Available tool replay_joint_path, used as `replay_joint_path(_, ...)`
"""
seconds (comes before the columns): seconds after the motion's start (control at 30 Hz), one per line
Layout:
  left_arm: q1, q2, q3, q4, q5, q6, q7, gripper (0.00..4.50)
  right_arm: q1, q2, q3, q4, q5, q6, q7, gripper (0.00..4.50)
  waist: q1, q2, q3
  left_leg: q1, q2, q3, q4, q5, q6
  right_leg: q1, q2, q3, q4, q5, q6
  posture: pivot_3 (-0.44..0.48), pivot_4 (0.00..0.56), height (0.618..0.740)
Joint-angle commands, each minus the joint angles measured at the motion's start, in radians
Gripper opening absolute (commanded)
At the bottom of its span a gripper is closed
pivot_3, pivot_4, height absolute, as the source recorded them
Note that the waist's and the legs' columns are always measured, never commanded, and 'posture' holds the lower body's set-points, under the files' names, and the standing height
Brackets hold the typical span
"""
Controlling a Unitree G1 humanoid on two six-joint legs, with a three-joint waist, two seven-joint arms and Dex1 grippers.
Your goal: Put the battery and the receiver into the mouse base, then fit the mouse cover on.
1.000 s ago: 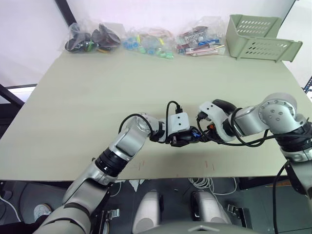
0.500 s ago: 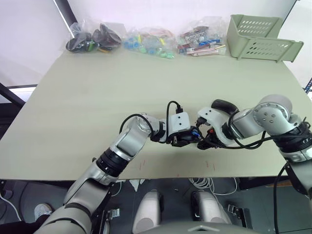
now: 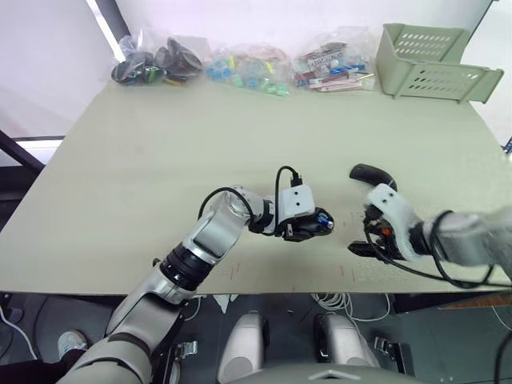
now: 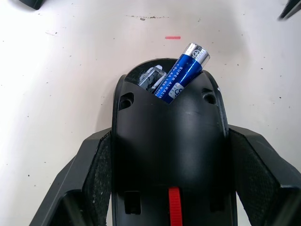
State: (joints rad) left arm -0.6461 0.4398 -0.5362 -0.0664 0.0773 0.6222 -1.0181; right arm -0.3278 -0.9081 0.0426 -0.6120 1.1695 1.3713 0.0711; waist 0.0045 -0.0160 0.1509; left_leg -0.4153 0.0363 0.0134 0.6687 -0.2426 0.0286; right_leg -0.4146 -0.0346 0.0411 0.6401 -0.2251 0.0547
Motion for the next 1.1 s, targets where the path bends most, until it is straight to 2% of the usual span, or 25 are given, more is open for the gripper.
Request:
replay_joint_path(0.03,0.026,0.002,-0.05,0.034,0.024,0.007,0.0,2.93,0.149,-0.055,-0.064,-0.124,-0.139,-0.188,0.129,3.38,0.005,0.0,0.0,0.0,0.0,0.0,0.0,0.0,0.0,0.0,0.0,0.0,0.0,0.0,0.0,0.0,0.15,0.74)
replay_joint_path(0.13,0.024,0.003,-0.051,0.034,0.023,0.007,-0.001,2.93,0.316,-0.122,-0.028,-0.2,-0.369,-0.439,0.271,3.38,0.006,0.0,0.0,0.001,0.0,0.001,0.0,0.0,0.0,0.0,0.0,0.0,0.0,0.0,0.001,0.0,0.15,0.74)
replay_joint_path(0.17,0.024,0.003,-0.052,0.033,0.022,0.007,-0.001,2.93,0.371,-0.094,-0.043,-0.197,-0.414,-0.52,0.291,3.38,0.004,0.0,0.0,0.001,0.0,0.001,0.0,0.0,0.0,0.0,0.0,0.0,0.0,0.0,0.001,0.0,0.15,0.74)
replay_joint_path(0.23,0.024,0.004,-0.053,0.028,0.022,0.01,-0.001,2.93,0.456,0.029,-0.102,-0.144,-0.382,-0.607,0.32,3.38,0.008,-0.004,-0.001,0.002,0.0,0.001,0.001,0.0,0.0,0.0,0.001,0.0,0.0,0.0,0.001,0.0,0.15,0.74)
replay_joint_path(0.27,0.025,0.006,-0.053,0.026,0.022,0.012,-0.002,2.93,0.483,0.063,-0.094,-0.135,-0.446,-0.679,0.318,3.38,0.01,-0.005,-0.001,0.001,0.0,-0.001,0.001,0.0,0.0,0.001,0.003,-0.001,0.0,-0.001,0.0,0.0,0.15,0.74)
replay_joint_path(0.4,0.026,0.01,-0.052,0.019,0.021,0.017,-0.004,2.93,0.519,0.129,-0.03,-0.133,-0.621,-0.822,0.337,3.38,0.007,-0.002,-0.001,0.001,0.0,0.002,0.0,0.0,0.0,0.0,0.002,0.001,0.0,-0.001,0.0,0.0,0.15,0.74)
replay_joint_path(0.53,0.029,0.013,-0.053,0.007,0.019,0.028,-0.004,2.93,0.534,0.277,-0.017,-0.088,-0.582,-0.895,0.365,3.38,0.007,-0.002,-0.001,0.002,0.0,0.001,0.0,0.0,0.0,0.0,0.003,0.0,0.0,0.0,0.0,0.0,0.15,0.74)
replay_joint_path(0.57,0.029,0.013,-0.053,0.006,0.019,0.029,-0.004,2.93,0.541,0.311,-0.026,-0.072,-0.553,-0.908,0.38,3.15,0.008,-0.003,-0.001,0.002,0.0,0.001,0.0,0.0,0.0,0.0,0.003,0.0,0.0,-0.001,0.0,0.0,0.15,0.74)
replay_joint_path(0.67,0.027,0.013,-0.053,0.004,0.019,0.033,-0.003,2.93,0.534,0.344,-0.008,-0.037,-0.64,-0.984,0.415,2.25,0.007,-0.001,0.0,0.001,0.0,0.001,0.0,0.0,0.0,0.0,0.004,0.001,0.0,-0.001,0.0,0.0,0.15,0.74)
replay_joint_path(0.77,0.026,0.013,-0.053,0.001,0.018,0.038,-0.003,2.93,0.51,0.399,-0.001,0.011,-0.666,-1.031,0.418,0.66,0.007,-0.001,0.0,0.001,0.0,0.002,0.0,0.0,0.0,0.0,0.003,0.001,0.0,-0.001,0.0,0.0,0.15,0.74)
replay_joint_path(0.8,0.025,0.013,-0.054,0.0,0.018,0.038,-0.002,2.93,0.5,0.412,0.007,0.029,-0.682,-1.044,0.423,0.25,0.007,-0.001,0.0,0.002,0.0,0.002,0.0,0.0,0.0,0.0,0.003,0.001,0.0,-0.001,0.0,0.0,0.15,0.74)
replay_joint_path(0.83,0.025,0.013,-0.054,0.0,0.018,0.039,-0.002,2.93,0.495,0.42,0.013,0.04,-0.694,-1.053,0.428,0.05,0.007,-0.001,0.0,0.002,0.0,0.002,0.0,0.0,0.0,0.0,0.003,0.001,0.0,-0.001,0.0,0.0,0.15,0.74)
replay_joint_path(1.1,0.017,0.011,-0.058,0.0,0.017,0.046,-0.001,2.93,0.436,0.493,0.066,0.133,-0.773,-1.112,0.453,0.05,0.008,-0.001,0.0,0.002,0.0,0.002,0.0,0.0,0.0,0.0,0.004,0.001,0.001,-0.001,0.0,0.0,0.15,0.74)
